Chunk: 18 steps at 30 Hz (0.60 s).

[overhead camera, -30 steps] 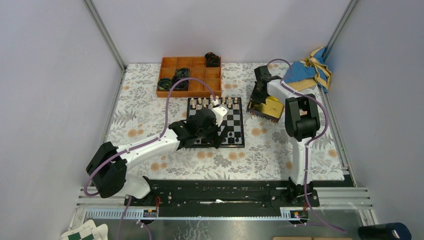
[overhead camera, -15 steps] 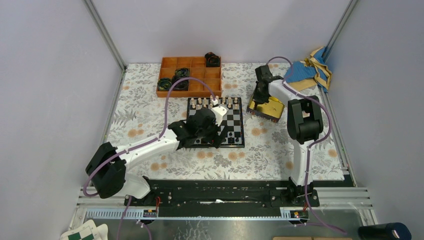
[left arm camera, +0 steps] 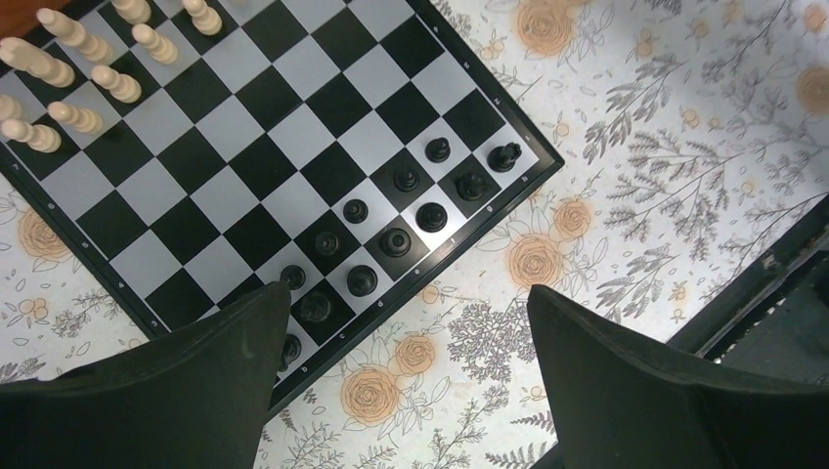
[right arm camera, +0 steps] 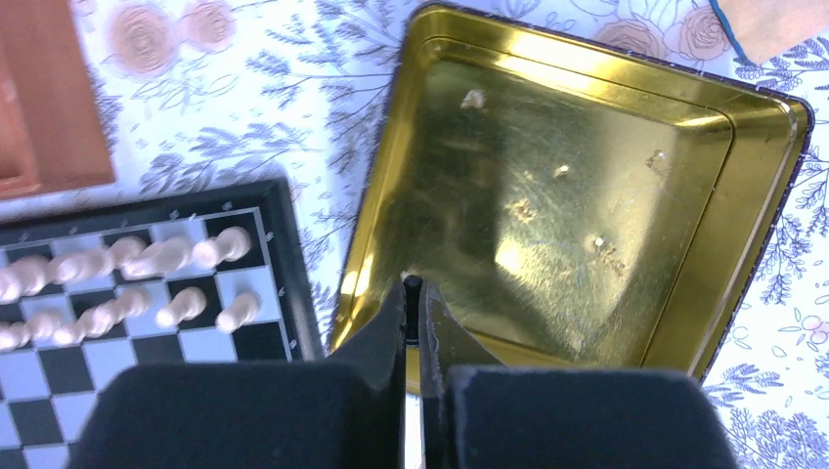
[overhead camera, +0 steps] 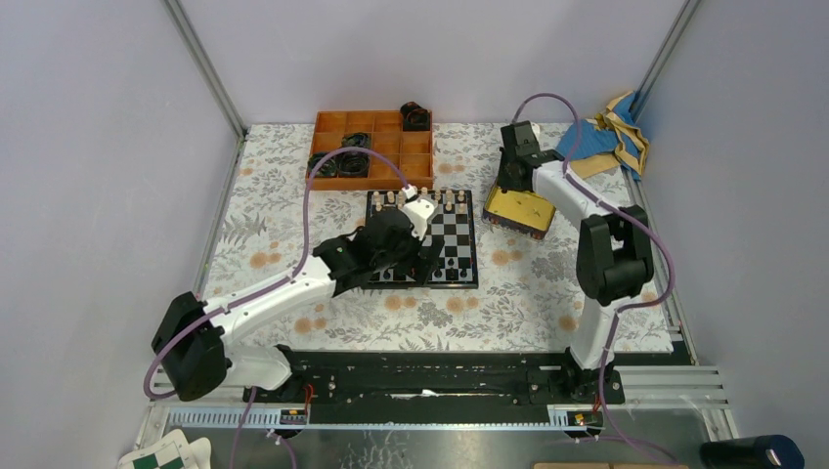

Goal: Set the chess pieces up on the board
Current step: Place the chess piece on the chessboard.

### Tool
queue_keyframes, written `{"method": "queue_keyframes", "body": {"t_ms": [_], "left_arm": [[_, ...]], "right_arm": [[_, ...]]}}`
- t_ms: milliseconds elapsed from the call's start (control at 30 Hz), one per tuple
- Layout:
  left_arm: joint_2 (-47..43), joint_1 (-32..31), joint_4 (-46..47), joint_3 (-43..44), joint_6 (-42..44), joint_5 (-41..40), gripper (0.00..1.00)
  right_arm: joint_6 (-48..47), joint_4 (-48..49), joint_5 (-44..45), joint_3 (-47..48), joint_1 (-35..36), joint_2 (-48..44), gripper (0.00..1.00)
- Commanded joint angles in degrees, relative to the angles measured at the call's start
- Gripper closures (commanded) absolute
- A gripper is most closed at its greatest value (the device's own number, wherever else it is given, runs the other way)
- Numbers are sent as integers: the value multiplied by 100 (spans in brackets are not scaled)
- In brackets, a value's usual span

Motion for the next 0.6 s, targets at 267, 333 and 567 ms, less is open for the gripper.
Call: {"method": "queue_keyframes", "body": {"t_ms": [267,333,567], "left_arm": [[-891,26,45,-190,-664,-371,1],[-1028,21,10,-258,-726,-444,1],[-1362,19,-86,-388,-903,-592,1]], "right_arm": [[-686,1479,269,-1328,1019,-1528,100],[-766,1786,331,-1662,1246,-1673,100],[-894,3085,736,-2852,1841,-2078,100]]}}
